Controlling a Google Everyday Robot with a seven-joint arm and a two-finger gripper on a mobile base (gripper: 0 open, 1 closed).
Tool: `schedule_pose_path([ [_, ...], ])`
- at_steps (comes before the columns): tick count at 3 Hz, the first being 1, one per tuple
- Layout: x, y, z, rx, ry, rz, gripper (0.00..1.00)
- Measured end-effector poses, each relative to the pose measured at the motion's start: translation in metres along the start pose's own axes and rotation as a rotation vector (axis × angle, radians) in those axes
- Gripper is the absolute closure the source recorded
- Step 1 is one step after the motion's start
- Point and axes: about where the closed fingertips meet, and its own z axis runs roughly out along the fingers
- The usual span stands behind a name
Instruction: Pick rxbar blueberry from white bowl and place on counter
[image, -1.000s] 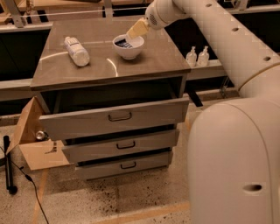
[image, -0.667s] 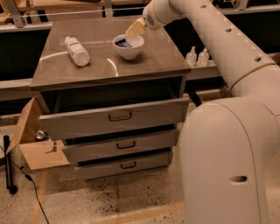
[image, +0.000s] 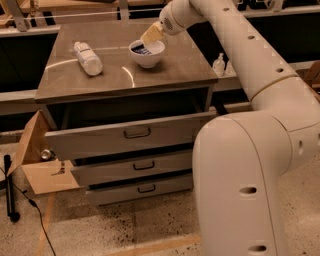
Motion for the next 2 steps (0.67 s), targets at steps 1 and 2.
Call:
schedule_pose_path([
  [1,0.0024,0.0046,0.0071,-0.024,0.012,-0.002,0.48],
  [2,0.0016,0.0072,0.0154,-0.038,0.016,-0.007,0.32],
])
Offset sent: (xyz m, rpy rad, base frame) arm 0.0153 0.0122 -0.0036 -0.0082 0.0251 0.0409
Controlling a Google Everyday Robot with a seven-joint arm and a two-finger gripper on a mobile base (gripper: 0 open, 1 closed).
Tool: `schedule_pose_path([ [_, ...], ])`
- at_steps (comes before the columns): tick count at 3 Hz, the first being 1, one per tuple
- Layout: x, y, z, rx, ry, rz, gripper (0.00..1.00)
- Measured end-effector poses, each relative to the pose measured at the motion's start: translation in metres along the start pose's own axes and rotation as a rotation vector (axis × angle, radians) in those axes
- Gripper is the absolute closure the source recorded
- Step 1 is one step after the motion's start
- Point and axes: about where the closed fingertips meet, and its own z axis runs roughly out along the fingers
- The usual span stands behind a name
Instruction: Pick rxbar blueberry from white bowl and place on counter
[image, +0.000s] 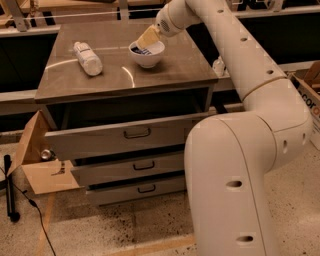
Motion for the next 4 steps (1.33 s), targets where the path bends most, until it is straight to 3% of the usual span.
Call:
schedule_pose_path([
  [1,0.002,-0.002,0.011,0.004,0.002,0.011,0.43],
  [2,0.003,-0.005,0.019,0.013,0.003,0.010,0.63],
  [3,0.005,-0.007,0.025,0.015,0.007,0.008,0.68],
  [4,0.010,-0.007,0.029,0.010,0.021,0.014,0.52],
])
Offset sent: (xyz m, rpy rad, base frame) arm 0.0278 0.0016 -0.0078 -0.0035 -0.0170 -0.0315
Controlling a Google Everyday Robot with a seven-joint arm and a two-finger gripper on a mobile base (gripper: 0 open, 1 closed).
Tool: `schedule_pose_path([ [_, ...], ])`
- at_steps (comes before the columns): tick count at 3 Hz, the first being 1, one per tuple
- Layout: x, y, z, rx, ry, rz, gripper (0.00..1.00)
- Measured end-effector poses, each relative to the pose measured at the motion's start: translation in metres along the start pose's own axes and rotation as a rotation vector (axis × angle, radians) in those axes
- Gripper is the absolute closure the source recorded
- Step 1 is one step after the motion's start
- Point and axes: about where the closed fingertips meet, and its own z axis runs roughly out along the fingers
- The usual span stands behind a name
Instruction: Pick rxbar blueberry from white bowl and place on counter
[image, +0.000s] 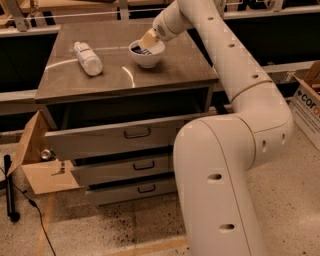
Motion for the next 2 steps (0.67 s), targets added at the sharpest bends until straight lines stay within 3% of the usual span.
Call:
schedule_pose_path([
  [1,0.0054,0.0013,0.0026,-0.008,0.016,0.006,0.62],
  [2,0.0090,0.0010,0.0033,-0.014,0.020,0.008,0.82],
])
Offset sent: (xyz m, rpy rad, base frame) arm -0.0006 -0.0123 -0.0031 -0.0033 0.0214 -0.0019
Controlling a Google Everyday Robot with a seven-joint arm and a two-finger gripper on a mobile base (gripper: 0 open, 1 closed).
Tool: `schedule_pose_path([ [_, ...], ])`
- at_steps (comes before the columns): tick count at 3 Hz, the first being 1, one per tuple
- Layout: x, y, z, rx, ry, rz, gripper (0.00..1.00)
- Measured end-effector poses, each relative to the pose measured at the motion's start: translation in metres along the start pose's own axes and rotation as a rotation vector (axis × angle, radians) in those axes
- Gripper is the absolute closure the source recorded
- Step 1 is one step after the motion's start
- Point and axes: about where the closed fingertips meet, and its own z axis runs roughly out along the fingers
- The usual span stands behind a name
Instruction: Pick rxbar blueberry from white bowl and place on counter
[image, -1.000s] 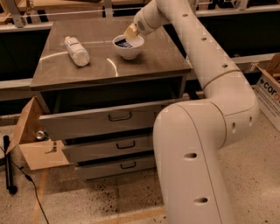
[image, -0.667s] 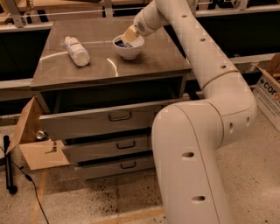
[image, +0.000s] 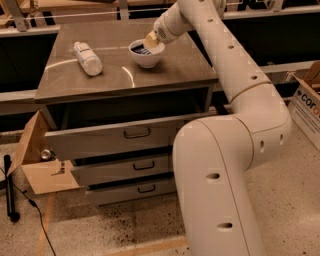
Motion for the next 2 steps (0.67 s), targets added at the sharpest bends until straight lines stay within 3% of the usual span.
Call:
schedule_pose_path([
  [1,0.0039,0.0002,0.0008,-0.005,0.009,-0.002,0.69],
  [2,0.0061,0.0048,0.0048,-0.024,0.015,-0.006,0.38],
])
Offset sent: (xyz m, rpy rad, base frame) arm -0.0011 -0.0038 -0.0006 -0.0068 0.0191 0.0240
